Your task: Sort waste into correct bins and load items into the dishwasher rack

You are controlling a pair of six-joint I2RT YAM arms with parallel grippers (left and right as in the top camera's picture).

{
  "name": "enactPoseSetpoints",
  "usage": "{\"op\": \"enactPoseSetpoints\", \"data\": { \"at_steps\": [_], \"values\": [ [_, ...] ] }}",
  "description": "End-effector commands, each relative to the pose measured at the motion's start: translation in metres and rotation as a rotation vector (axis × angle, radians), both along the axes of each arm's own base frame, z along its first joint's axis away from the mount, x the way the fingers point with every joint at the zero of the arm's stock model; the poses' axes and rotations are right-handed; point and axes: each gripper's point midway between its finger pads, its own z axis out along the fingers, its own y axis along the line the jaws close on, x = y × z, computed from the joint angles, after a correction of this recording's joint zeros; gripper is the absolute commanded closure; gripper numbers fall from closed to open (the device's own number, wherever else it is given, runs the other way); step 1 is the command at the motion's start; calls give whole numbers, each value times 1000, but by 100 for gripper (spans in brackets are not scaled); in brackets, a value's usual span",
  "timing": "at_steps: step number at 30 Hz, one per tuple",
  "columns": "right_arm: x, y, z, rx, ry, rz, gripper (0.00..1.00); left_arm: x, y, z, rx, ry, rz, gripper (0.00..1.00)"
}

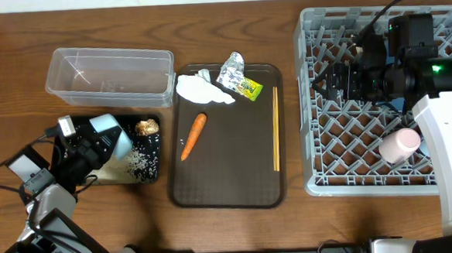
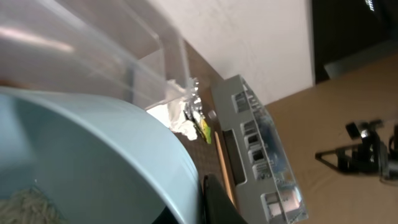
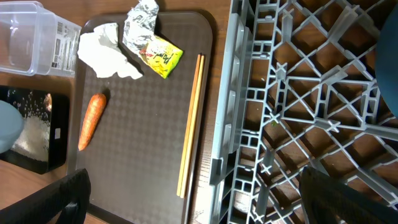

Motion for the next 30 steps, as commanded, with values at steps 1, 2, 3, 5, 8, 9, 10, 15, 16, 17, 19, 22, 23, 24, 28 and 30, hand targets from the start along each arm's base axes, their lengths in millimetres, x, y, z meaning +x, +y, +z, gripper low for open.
{"op": "enactPoseSetpoints", "data": {
  "at_steps": [1, 2, 3, 5, 8, 9, 10, 15, 16, 17, 19, 22, 23, 24, 28, 30],
  "values": [
    [-3, 5, 6, 16, -8, 3, 1, 1, -7, 6, -2, -44, -43, 94],
    [-4, 5, 6, 16, -7, 3, 1, 2, -4, 2, 23, -33, -27, 94],
    [-4, 5, 6, 16, -7, 3, 1, 6, 4, -10, 8, 67, 41, 94],
    [-3, 5, 6, 16, -8, 3, 1, 4, -8, 11, -21, -48, -52, 94],
    [-3, 5, 6, 16, -8, 3, 1, 8, -13, 15, 22, -85, -72, 94],
    [-3, 5, 7, 16, -12, 3, 1, 13, -4, 2, 8, 20, 5, 94],
    [-2, 5, 7, 16, -13, 3, 1, 15, -1, -2, 2, 56, 33, 94],
    [-4, 5, 6, 15, -4, 3, 1, 17, -1, -7, -14, 100, 51, 93],
    [-4, 5, 6, 15, -4, 3, 1, 17, 3, -16, -35, 174, 98, 93],
    [-4, 5, 6, 16, -4, 3, 1, 16, 1, -15, -41, 167, 85, 94],
    [-5, 5, 6, 15, -2, 3, 1, 9, -18, 8, -10, -16, -65, 94],
    [-4, 5, 6, 15, -4, 3, 1, 12, -13, 3, -13, 21, -31, 94],
    [-4, 5, 6, 16, -4, 3, 1, 15, -4, -11, -36, 136, 54, 94],
    [-4, 5, 6, 16, -4, 3, 1, 15, -1, -13, -46, 157, 71, 94],
    [-6, 5, 5, 15, 7, 3, 1, 12, -16, 11, -41, 0, -54, 94],
    [-6, 5, 5, 16, 4, 3, 1, 16, -3, -5, -78, 141, 55, 94]
  ]
}}
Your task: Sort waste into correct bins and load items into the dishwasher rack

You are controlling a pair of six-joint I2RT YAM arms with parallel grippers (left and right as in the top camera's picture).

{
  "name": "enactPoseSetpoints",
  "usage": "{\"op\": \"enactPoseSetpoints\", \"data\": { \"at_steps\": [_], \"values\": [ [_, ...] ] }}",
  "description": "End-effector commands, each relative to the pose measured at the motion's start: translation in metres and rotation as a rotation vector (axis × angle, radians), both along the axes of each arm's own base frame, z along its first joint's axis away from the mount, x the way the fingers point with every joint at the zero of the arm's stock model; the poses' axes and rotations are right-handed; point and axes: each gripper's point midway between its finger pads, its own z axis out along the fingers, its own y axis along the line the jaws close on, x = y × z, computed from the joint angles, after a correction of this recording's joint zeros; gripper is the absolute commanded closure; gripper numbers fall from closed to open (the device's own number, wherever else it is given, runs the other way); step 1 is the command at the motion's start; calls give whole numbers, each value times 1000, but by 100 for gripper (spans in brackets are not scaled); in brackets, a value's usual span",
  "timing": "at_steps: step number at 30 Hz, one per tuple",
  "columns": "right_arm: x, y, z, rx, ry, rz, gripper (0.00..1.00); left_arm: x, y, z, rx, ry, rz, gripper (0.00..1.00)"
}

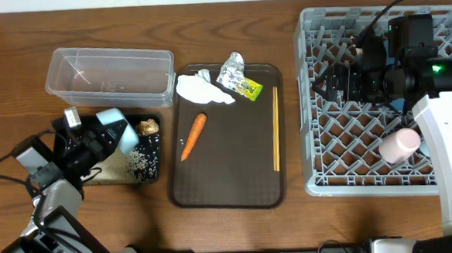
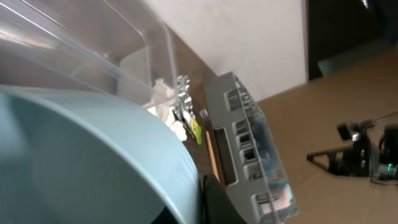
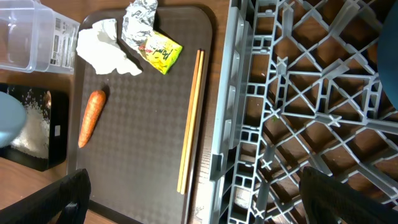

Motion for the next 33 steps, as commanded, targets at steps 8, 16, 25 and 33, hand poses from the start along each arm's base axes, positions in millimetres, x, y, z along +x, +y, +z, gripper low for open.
{"op": "enactPoseSetpoints", "data": {
  "at_steps": [8, 16, 25, 33],
  "values": [
    [-2, 5, 7, 16, -15, 3, 1, -9, -12, 32, -5, -197, -145, 94],
    [-4, 5, 6, 16, -7, 3, 1, 4, 3, 6, -12, -5, 7, 94],
    [-4, 5, 6, 16, -4, 2, 1, -3, -22, 21, -2, -129, -135, 94],
    [-2, 5, 7, 15, -13, 3, 1, -4, -59, 76, 19, -269, -296, 94]
  ]
}}
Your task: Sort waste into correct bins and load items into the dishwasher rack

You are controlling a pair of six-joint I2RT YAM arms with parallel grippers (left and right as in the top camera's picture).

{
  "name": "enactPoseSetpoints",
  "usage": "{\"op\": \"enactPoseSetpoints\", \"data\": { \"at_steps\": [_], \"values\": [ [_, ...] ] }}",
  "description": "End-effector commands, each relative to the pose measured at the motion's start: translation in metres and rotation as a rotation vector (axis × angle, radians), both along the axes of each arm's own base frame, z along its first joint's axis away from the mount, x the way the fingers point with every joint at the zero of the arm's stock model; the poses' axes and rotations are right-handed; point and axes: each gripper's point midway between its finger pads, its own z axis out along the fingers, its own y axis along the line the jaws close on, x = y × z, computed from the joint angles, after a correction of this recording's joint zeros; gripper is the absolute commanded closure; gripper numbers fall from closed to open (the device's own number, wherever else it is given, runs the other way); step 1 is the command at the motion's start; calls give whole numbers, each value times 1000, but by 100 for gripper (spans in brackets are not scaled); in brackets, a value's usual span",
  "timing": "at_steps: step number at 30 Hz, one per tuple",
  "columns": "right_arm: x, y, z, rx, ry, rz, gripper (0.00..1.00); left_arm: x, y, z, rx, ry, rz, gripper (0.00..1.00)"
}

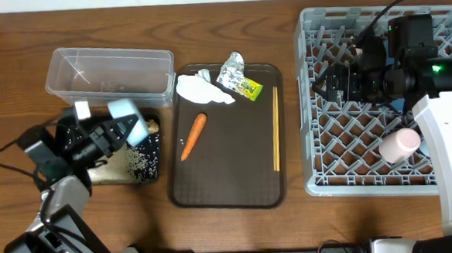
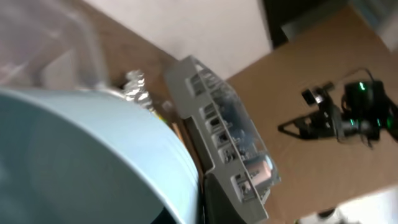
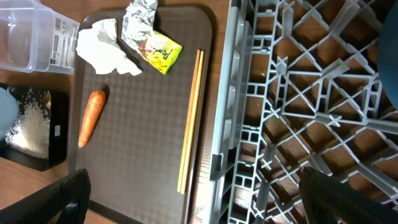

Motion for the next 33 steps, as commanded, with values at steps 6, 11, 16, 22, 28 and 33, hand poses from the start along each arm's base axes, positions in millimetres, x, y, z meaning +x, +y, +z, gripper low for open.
{"op": "enactPoseSetpoints", "data": {
  "at_steps": [6, 11, 16, 22, 28, 33],
  "values": [
    [1, -8, 5, -10, -7, -58, 1, 0, -67, 114, 21, -250, -124, 94],
    [5, -46, 6, 0, 20, -257, 1, 20, -113, 124, -64, -228, -97, 94],
    [1, -79, 5, 12, 41, -357, 1, 31, -175, 121, -112, -201, -152, 94],
    [-1, -110, 3, 2, 56, -488, 1, 37, -261, 125, -140, -196, -321, 94],
    [-10, -149, -1, -45, 75, -620, 1, 39, -346, 120, -168, -181, -469, 94],
    [-21, -179, -3, -60, 93, -725, 1, 37, -399, 106, -185, -156, -535, 94]
  ]
}}
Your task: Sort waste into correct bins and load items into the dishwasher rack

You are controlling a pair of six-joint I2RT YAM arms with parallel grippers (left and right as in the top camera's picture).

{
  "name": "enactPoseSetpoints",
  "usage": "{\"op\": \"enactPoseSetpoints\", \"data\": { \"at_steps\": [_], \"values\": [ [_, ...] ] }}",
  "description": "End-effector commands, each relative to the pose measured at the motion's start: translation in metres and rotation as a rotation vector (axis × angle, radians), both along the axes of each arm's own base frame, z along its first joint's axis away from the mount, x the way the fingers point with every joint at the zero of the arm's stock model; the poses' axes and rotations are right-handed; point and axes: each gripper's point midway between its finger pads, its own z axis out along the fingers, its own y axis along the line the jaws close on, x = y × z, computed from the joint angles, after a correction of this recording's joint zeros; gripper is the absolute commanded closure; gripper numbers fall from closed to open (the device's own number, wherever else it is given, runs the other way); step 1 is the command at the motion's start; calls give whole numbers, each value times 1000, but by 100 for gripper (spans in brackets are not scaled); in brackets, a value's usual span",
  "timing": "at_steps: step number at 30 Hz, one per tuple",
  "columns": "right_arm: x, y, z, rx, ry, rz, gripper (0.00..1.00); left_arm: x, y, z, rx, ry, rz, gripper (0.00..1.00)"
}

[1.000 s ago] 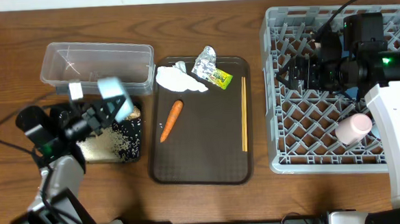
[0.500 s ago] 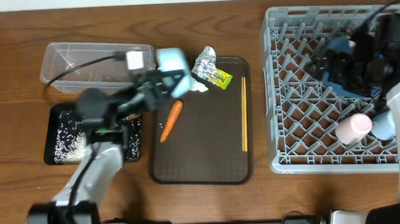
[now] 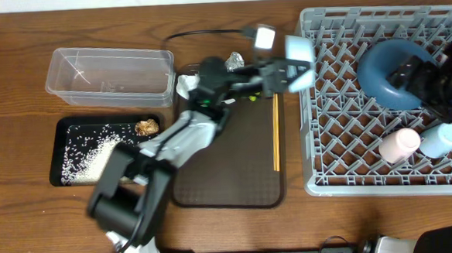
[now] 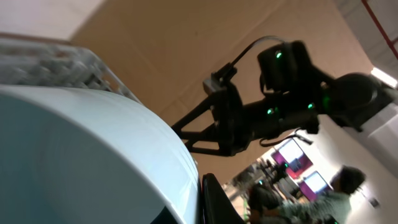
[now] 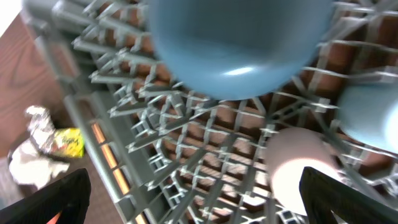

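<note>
My left gripper (image 3: 287,69) is shut on the rim of a light blue bowl (image 3: 300,61), held above the left edge of the grey dishwasher rack (image 3: 320,149). In the left wrist view the bowl (image 4: 81,155) fills the left side, with one black finger (image 4: 214,199) against it. My right gripper (image 5: 196,202) stands open over the rack, empty, at its right side. A dark blue bowl (image 3: 393,67), a pink cup (image 3: 401,144) and a light blue cup (image 3: 444,138) sit in the rack. The carrot is hidden under my left arm.
The brown tray (image 3: 236,180) holds chopsticks (image 3: 275,128), a foil wrapper (image 3: 234,60) and white tissue (image 3: 185,86). A clear bin (image 3: 111,70) stands at the back left. In front of it the black tray (image 3: 57,151) holds rice and a brown scrap.
My left gripper has moved with the light blue bowl from over the black tray to the rack's left edge. My right arm has moved to the rack's right side, uncovering the dark blue bowl.
The left gripper first held the bowl tilted over the black tray, rice showing inside it. At the two following moments it was still there, tilted differently and higher. Now rice lies spread on the black tray and the bowl is at the rack.
</note>
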Motion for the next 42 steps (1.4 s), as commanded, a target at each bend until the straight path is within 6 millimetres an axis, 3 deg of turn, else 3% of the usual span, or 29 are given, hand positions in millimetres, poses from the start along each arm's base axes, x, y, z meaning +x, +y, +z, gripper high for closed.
{"op": "enactPoseSetpoints", "data": {
  "at_steps": [1, 4, 10, 16, 25, 35, 38, 40, 42],
  "values": [
    [-9, -22, 6, -23, -5, -96, 1, 3, -30, -1, -21, 3, -13, 94],
    [-14, -26, 5, -17, 9, -113, 1, 4, -52, -22, -10, 42, -20, 94],
    [-17, -25, 3, -17, 20, -105, 1, -2, -79, -57, 18, 125, -45, 94],
    [-18, -25, 3, -19, 25, -98, 1, -21, -96, -64, 26, 147, -83, 94],
    [-19, -24, 2, -17, 31, -98, 1, -24, -100, -65, 23, 192, -86, 94],
    [-24, -24, 0, -34, 53, -68, 1, -14, -100, -105, 60, 302, -76, 93],
    [-24, -24, 0, -34, 51, -68, 1, -9, -95, -103, 48, 302, -78, 92],
    [-24, -24, 0, -34, 51, -68, 1, -8, -93, -97, 29, 280, -81, 88],
    [-23, -24, 0, -35, 50, -68, 1, -7, -92, -96, 24, 273, -78, 73]
  ]
}}
